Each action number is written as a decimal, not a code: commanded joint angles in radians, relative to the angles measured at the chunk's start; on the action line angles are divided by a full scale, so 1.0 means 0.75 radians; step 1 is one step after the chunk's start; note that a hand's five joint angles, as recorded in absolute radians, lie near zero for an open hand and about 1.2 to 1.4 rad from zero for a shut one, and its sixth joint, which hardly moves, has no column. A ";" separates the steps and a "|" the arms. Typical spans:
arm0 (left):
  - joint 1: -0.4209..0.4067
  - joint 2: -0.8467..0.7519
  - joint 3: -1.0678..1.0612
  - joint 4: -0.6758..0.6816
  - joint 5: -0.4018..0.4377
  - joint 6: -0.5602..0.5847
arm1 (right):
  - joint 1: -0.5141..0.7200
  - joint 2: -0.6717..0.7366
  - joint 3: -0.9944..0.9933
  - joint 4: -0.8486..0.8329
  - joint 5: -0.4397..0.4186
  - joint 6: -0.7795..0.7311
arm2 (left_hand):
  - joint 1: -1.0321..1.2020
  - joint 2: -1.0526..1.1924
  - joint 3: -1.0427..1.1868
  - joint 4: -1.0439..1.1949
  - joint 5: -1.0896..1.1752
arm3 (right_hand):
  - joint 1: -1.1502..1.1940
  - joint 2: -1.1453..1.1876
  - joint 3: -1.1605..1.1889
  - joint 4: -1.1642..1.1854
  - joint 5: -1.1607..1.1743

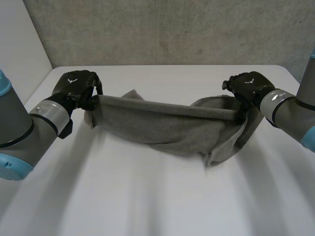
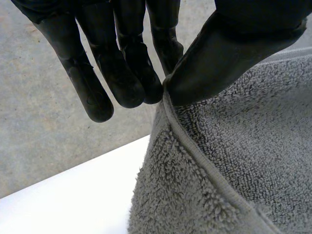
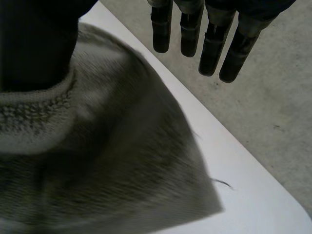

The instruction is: Fold the towel.

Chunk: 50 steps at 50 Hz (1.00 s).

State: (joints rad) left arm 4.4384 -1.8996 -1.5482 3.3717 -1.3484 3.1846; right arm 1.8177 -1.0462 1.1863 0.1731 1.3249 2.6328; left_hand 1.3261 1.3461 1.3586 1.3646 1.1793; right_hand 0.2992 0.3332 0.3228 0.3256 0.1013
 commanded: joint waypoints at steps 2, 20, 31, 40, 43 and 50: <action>-0.032 0.001 0.007 0.000 0.000 0.000 | 0.098 -0.100 0.126 0.013 -0.014 0.091 | 0.094 0.067 0.050 0.042 0.057 | -0.051 -0.096 -0.082 -0.086 -0.020; -0.023 0.005 0.013 -0.002 -0.006 0.000 | 0.127 -0.090 0.310 -0.079 -0.006 0.237 | 0.094 0.067 0.050 0.042 0.057 | 0.258 0.213 0.227 0.223 0.290; -0.017 0.003 0.017 -0.002 -0.010 0.002 | 0.121 -0.102 0.445 -0.228 0.025 0.239 | 0.094 0.067 0.050 0.042 0.057 | 0.547 0.502 0.515 0.512 0.578; -0.019 0.007 0.015 -0.018 -0.002 0.004 | 0.117 -0.160 0.453 -0.245 0.050 0.237 | 0.094 0.067 0.050 0.042 0.057 | 1.463 1.417 1.431 1.428 1.494; -0.015 0.056 0.025 -0.035 0.000 0.004 | 0.106 -0.237 0.425 -0.235 0.058 0.228 | 0.094 0.067 0.050 0.042 0.057 | 1.463 1.417 1.431 1.428 1.494; -0.009 0.221 0.143 -0.153 0.000 -0.029 | 0.084 -0.464 0.200 -0.009 -0.018 0.222 | 0.094 0.067 0.050 0.042 0.057 | 1.463 1.417 1.431 1.428 1.494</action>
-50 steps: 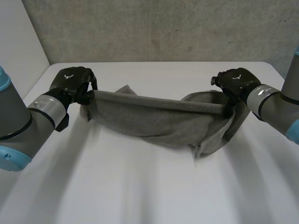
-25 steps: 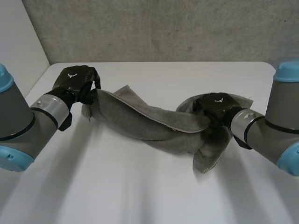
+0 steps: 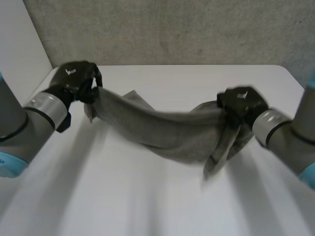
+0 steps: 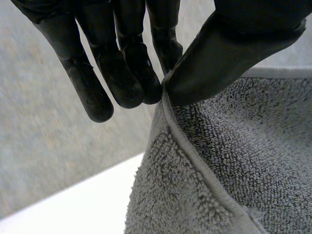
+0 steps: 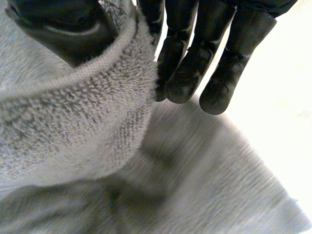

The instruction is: Fold the towel.

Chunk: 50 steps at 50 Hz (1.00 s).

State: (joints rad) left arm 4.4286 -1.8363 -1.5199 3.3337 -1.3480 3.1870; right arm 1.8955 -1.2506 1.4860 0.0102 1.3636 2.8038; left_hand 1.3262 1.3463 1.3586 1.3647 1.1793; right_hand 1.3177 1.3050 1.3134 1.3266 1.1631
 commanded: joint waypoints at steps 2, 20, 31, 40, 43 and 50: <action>0.006 0.168 0.140 -0.129 0.000 -0.056 | -0.026 -0.202 -0.271 0.290 -0.106 -0.004 | 0.093 0.067 0.050 0.042 0.057 | 0.105 0.122 0.111 0.093 0.078; 0.108 0.221 0.143 -0.170 0.006 -0.196 | -0.075 -0.024 -0.421 0.498 -0.209 -0.022 | 0.093 0.067 0.050 0.042 0.057 | 0.105 0.122 0.111 0.093 0.078; 0.108 0.082 0.000 -0.152 0.006 -0.181 | -0.083 0.164 -0.039 0.283 -0.033 -0.181 | 0.093 0.067 0.050 0.042 0.057 | -0.939 -0.922 -0.933 -0.951 -0.966; 0.110 0.061 -0.031 -0.152 0.008 -0.153 | -0.108 0.156 0.048 0.256 -0.037 -0.204 | 0.093 0.067 0.050 0.042 0.057 | -0.778 -0.762 -0.773 -0.790 -0.805; 0.110 0.064 -0.037 -0.152 0.008 -0.153 | -0.120 0.142 0.064 0.252 -0.039 -0.204 | 0.093 0.067 0.050 0.042 0.057 | -0.802 -0.785 -0.796 -0.814 -0.829; 0.110 0.064 -0.043 -0.144 0.008 -0.153 | -0.155 0.140 0.044 0.226 -0.039 -0.202 | 0.093 0.067 0.050 0.042 0.057 | -1.205 -1.188 -1.199 -1.217 -1.231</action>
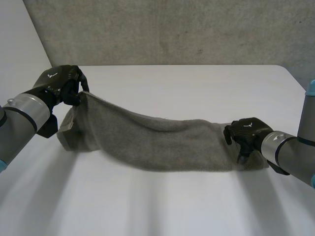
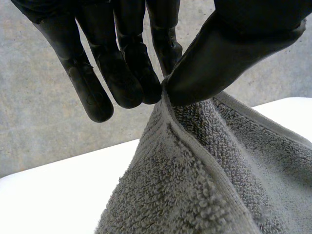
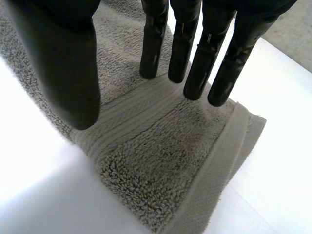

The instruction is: Fold the towel.

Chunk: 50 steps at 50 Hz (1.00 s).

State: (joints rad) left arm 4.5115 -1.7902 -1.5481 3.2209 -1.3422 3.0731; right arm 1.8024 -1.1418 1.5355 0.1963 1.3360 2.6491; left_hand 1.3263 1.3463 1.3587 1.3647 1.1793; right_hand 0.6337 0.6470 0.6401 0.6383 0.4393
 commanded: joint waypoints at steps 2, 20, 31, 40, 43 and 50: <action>0.002 0.002 -0.024 0.007 0.000 0.001 | -0.031 -0.007 -0.031 -0.049 -0.002 0.008 | 0.093 0.067 0.050 0.042 0.057 | -0.305 -0.323 -0.313 -0.311 -0.278; 0.014 0.159 -0.228 0.031 0.065 0.003 | 0.041 0.375 -0.577 -0.143 -0.137 0.217 | 0.093 0.067 0.050 0.042 0.057 | -0.301 -0.319 -0.310 -0.307 -0.275; 0.027 0.264 -0.268 0.031 0.067 0.003 | 0.051 0.680 -0.881 0.068 -0.194 0.272 | 0.093 0.067 0.050 0.042 0.057 | -0.262 -0.280 -0.270 -0.268 -0.235; 0.043 0.307 -0.272 0.033 0.067 0.003 | 0.053 0.690 -0.886 0.070 -0.194 0.284 | 0.093 0.067 0.050 0.042 0.057 | 0.140 0.122 0.132 0.134 0.167; 0.043 0.307 -0.272 0.033 0.067 0.016 | 0.053 0.639 -0.863 0.072 -0.196 0.299 | 0.093 0.067 0.050 0.042 0.057 | 0.433 0.416 0.425 0.427 0.460; 0.049 0.305 -0.276 0.037 0.067 0.069 | 0.051 0.500 -0.775 0.061 -0.206 0.327 | 0.093 0.067 0.050 0.042 0.057 | 0.810 0.792 0.801 0.803 0.836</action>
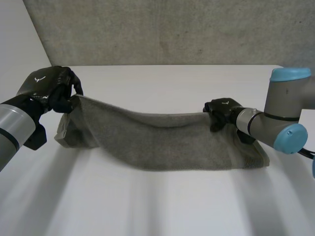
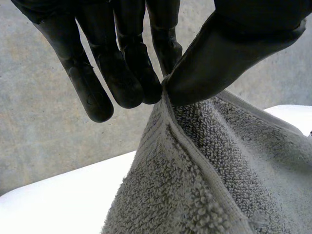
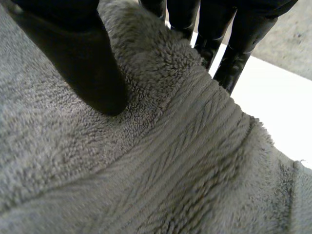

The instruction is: Fold the towel.

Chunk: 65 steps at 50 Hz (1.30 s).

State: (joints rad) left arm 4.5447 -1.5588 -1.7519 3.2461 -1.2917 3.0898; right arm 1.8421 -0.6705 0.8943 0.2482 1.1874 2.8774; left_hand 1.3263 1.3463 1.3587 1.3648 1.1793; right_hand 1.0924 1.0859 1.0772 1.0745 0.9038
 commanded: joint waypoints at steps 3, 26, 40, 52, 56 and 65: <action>0.019 -0.002 -0.006 0.006 0.000 0.067 | -0.010 -0.210 0.139 -0.014 -0.016 0.023 | 0.093 0.067 0.050 0.042 0.057 | 0.405 0.413 0.425 0.428 0.423; 0.103 0.060 0.006 0.008 0.074 0.071 | -0.194 -0.816 0.522 0.109 -0.053 -0.343 | 0.093 0.067 0.050 0.042 0.057 | 0.405 0.414 0.425 0.429 0.424; 0.034 -0.469 0.480 0.192 0.100 0.071 | -0.047 -0.463 0.040 -0.069 -0.027 -0.362 | 0.093 0.067 0.050 0.042 0.057 | 0.405 0.414 0.425 0.429 0.424; -0.057 -0.742 1.339 0.527 -0.161 0.059 | -0.022 -0.441 -0.315 -0.819 0.155 -0.110 | 0.093 0.067 0.050 0.042 0.057 | 0.405 0.414 0.425 0.429 0.424; -0.057 -0.740 1.401 0.628 -0.172 0.055 | -0.030 -0.468 -0.309 -0.918 0.147 -0.090 | 0.093 0.067 0.050 0.042 0.057 | 0.405 0.414 0.425 0.429 0.424; -0.036 -0.701 1.124 0.644 -0.139 0.057 | -0.039 -0.499 -0.115 -0.757 0.025 -0.092 | 0.093 0.067 0.050 0.042 0.057 | 0.405 0.414 0.425 0.429 0.424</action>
State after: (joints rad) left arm 4.5031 -2.1096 -0.7286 3.7310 -1.4193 3.1299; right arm 1.8172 -1.0292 0.6907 -0.4270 1.2806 2.8169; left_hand 1.3270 1.3485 1.3604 1.3650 1.1793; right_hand 1.3201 1.3286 1.3195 1.3264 1.1634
